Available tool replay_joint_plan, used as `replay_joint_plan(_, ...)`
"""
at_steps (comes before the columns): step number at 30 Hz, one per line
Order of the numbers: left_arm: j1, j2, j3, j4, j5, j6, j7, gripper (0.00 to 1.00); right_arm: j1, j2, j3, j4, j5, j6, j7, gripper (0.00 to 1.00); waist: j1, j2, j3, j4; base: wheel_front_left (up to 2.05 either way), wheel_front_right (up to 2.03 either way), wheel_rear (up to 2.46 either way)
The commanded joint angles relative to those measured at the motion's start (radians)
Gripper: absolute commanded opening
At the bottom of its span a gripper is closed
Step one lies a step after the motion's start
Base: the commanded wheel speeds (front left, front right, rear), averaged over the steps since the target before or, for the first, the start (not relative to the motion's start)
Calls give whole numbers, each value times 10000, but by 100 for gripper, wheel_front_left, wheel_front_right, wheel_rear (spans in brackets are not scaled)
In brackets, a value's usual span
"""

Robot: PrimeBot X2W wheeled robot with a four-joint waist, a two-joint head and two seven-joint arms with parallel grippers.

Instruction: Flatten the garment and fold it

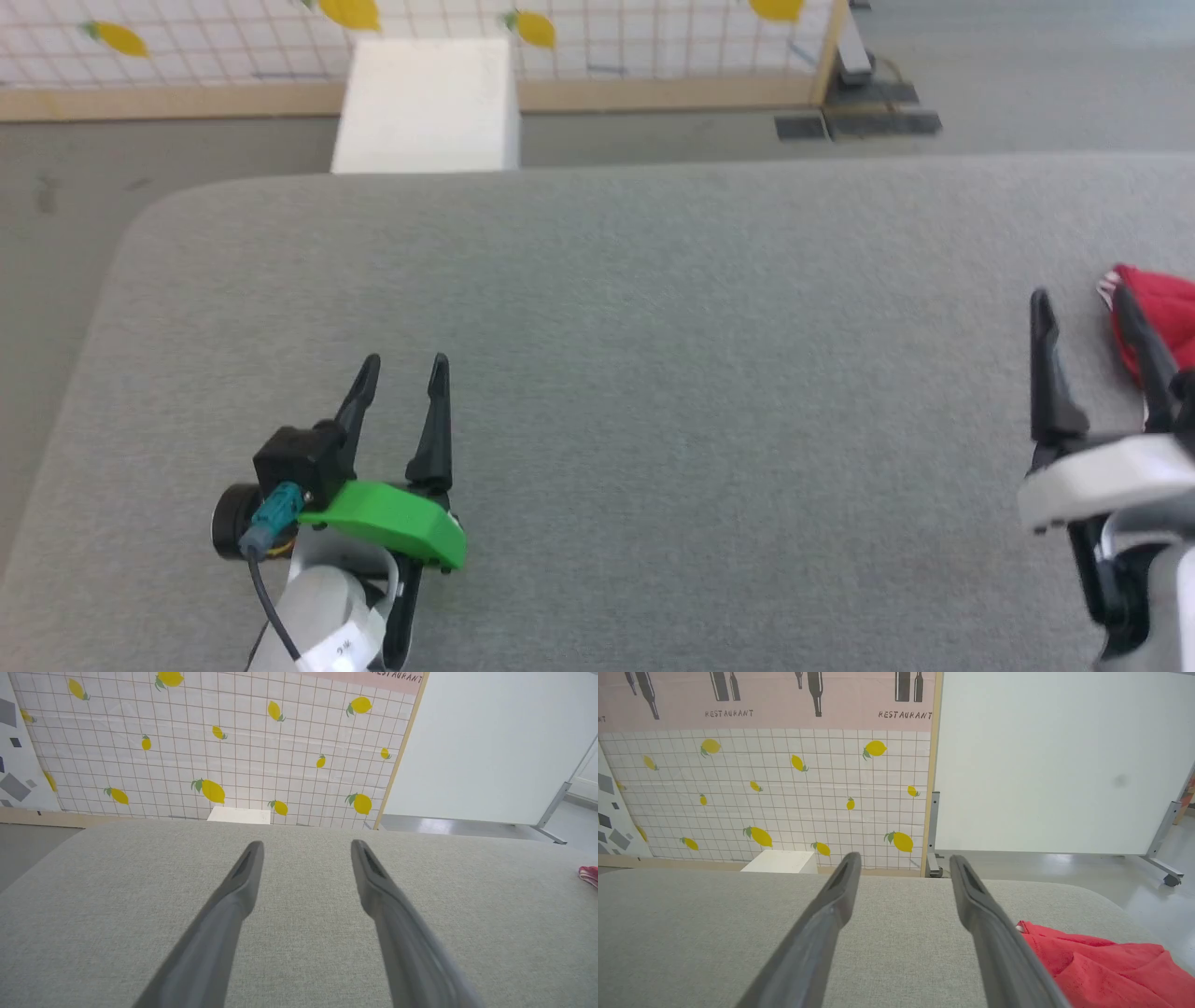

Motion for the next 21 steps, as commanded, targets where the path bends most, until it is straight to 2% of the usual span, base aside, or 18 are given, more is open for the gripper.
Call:
replay_joint_plan(1, 194, -29, 34, -28, -51, -33, -36, 100, 331, 116, 32, -138, 92, -17, -173, 100, 1, 0, -645, 632, 0, 0, 0)
replay_joint_plan(9, 665, -112, 51, -172, 87, 23, -37, 100, 1633, 495, 326, -63, -1, -17, -936, 100, 1, 0, -703, 906, 0, 0, 0)
replay_joint_plan(21, 931, -162, 119, -268, 45, 50, -37, 100, 2064, 511, 314, 309, 370, -17, -1205, 100, 1, 0, -632, 909, 0, 0, 0)
